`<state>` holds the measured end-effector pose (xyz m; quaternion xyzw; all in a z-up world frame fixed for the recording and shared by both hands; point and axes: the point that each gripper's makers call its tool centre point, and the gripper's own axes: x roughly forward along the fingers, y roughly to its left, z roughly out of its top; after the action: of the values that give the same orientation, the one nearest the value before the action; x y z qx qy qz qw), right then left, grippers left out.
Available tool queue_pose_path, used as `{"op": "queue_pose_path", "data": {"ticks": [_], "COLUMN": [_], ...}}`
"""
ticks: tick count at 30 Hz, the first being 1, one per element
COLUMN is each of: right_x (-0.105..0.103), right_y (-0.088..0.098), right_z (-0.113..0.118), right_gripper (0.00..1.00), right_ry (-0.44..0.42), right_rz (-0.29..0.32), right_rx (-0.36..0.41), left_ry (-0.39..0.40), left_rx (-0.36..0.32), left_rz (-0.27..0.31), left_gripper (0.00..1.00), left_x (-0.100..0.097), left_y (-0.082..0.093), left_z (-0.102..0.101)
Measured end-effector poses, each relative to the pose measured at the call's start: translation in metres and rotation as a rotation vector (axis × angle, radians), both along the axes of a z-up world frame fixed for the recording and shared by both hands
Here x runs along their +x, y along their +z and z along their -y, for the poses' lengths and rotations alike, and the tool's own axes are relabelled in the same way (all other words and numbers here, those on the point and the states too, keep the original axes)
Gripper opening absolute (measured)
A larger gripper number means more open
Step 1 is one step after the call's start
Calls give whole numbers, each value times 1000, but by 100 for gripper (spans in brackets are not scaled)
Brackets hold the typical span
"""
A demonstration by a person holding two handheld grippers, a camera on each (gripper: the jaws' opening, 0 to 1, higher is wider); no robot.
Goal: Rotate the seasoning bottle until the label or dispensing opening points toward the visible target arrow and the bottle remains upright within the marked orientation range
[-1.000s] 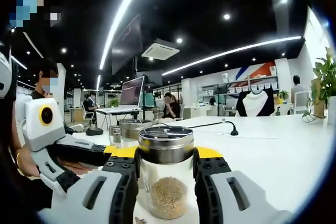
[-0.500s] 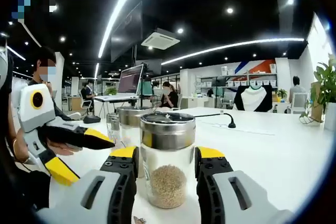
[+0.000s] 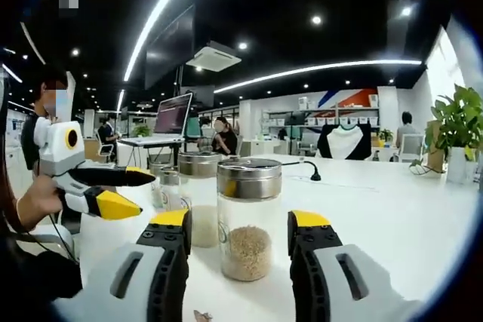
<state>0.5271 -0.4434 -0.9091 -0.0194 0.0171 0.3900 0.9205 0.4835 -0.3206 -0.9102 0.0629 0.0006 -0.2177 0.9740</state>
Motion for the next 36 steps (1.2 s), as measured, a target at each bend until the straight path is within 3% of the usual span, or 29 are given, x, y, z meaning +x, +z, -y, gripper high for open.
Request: {"op": "queue_pose_path", "data": {"ticks": [3,11,15,24,28,36], "right_x": [-6,-27,-37,-63,-68,-75], "right_y": [0,-1,0,0,2,0], "right_z": [0,-4,-5,-6,-1,-2], "right_gripper": [63,63,63,68,71,70], "right_ry": [-6,-11,-22,-48,-82,-83], "right_rz": [-10,-4,8,20,27,20], "right_rx": [14,-21,-34,-36,-17,-3], "left_ry": [32,112,106,104,143,167], "left_rx": [-1,-9,-1,36,-4,5], "left_rz": [11,0,-29,-40,-57,-52], "left_gripper": [58,66,74,77,80,80], "left_x": [-2,-10,-18,-30,-36,-44], "left_y": [5,5,1,-3,-7,-8], "left_z": [-13,-44,-49,-60,-70,-82]}}
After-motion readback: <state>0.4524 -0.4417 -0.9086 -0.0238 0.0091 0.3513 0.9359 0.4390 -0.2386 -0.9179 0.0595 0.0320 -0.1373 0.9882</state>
